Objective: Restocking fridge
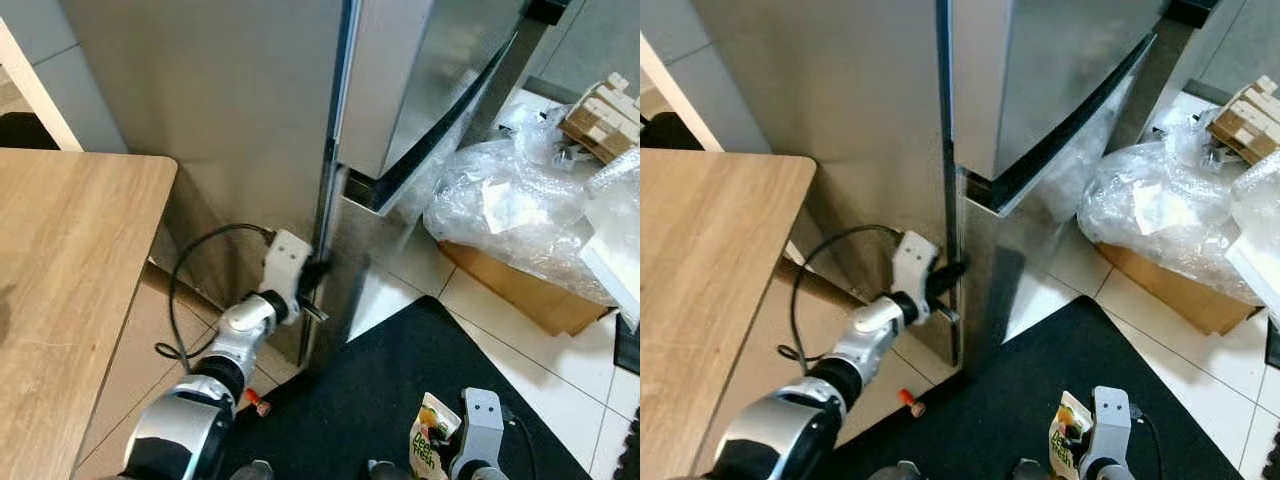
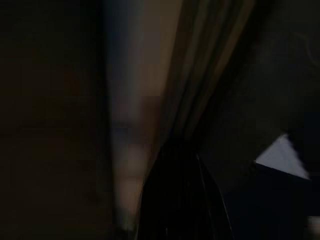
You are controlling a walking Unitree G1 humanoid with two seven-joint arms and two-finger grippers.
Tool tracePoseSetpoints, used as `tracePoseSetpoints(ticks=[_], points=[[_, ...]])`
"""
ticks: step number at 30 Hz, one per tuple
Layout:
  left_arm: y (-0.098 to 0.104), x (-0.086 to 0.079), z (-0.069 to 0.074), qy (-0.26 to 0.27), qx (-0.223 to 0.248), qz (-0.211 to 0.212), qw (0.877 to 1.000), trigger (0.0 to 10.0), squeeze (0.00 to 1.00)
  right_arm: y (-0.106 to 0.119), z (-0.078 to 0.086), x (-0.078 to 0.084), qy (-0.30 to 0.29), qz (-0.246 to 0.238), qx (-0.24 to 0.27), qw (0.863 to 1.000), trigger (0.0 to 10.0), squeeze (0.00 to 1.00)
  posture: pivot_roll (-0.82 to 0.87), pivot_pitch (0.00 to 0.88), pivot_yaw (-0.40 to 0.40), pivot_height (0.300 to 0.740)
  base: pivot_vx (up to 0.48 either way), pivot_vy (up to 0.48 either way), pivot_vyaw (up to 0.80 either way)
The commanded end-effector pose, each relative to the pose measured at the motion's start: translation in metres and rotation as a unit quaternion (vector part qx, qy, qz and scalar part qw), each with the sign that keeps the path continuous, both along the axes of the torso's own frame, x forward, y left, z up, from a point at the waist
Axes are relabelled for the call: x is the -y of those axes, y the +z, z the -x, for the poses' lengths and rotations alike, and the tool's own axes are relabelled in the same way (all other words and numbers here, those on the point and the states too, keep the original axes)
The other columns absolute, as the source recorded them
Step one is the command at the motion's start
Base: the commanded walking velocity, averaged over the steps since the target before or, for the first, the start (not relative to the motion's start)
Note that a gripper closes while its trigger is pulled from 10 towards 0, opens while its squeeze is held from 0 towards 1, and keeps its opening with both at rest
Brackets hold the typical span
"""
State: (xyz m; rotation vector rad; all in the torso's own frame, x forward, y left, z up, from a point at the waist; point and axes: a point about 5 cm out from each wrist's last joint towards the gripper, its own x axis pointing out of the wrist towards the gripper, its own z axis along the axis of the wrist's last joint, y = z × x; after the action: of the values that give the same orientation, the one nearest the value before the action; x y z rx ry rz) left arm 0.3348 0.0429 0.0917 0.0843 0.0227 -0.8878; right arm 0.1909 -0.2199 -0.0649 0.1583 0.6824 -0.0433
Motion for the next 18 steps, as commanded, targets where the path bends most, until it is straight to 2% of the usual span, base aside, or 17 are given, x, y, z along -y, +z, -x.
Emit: tracePoseSetpoints(ticks=[1,7,10,12,13,15,18], points=[[0.011,0.035,0.008,-0.073,0.019,0.000,0.997,10.0,0.00,-0.005,0.011,0.004,-0.011,0.001,-0.013,1.000,10.0,0.00,-0.13,0.193,-0.008,0.740,0.000,0.000,0.00],[0.012,0.042,0.010,-0.086,0.020,0.002,0.996,10.0,0.00,-0.005,0.012,0.003,-0.013,0.000,-0.013,1.000,10.0,0.00,-0.13,0.193,-0.004,0.740,0.000,0.000,0.00],[0.016,0.051,0.013,-0.104,0.021,0.013,0.994,10.0,0.00,-0.005,0.012,0.003,-0.014,-0.001,-0.013,1.000,10.0,0.00,-0.13,0.191,0.000,0.740,0.000,0.000,0.00],[0.020,0.068,0.022,-0.154,0.015,0.043,0.987,10.0,0.00,-0.006,0.013,0.003,-0.013,-0.002,-0.015,1.000,10.0,0.00,-0.13,0.189,-0.002,0.740,0.000,0.000,0.00],[0.020,0.068,0.022,-0.154,0.015,0.043,0.987,10.0,0.00,-0.006,0.013,0.003,-0.013,-0.002,-0.015,1.000,10.0,0.00,-0.13,0.189,-0.002,0.740,0.000,0.000,0.00],[0.024,0.082,0.033,-0.201,0.014,0.062,0.978,10.0,0.00,-0.006,0.013,0.001,-0.012,-0.002,-0.016,1.000,10.0,0.00,-0.13,0.187,0.000,0.740,0.000,0.000,0.00],[0.020,0.086,0.042,-0.226,0.021,0.057,0.972,10.0,0.00,-0.006,0.012,0.000,-0.012,-0.003,-0.015,1.000,10.0,0.00,-0.13,0.187,-0.001,0.740,0.000,0.000,0.00]])
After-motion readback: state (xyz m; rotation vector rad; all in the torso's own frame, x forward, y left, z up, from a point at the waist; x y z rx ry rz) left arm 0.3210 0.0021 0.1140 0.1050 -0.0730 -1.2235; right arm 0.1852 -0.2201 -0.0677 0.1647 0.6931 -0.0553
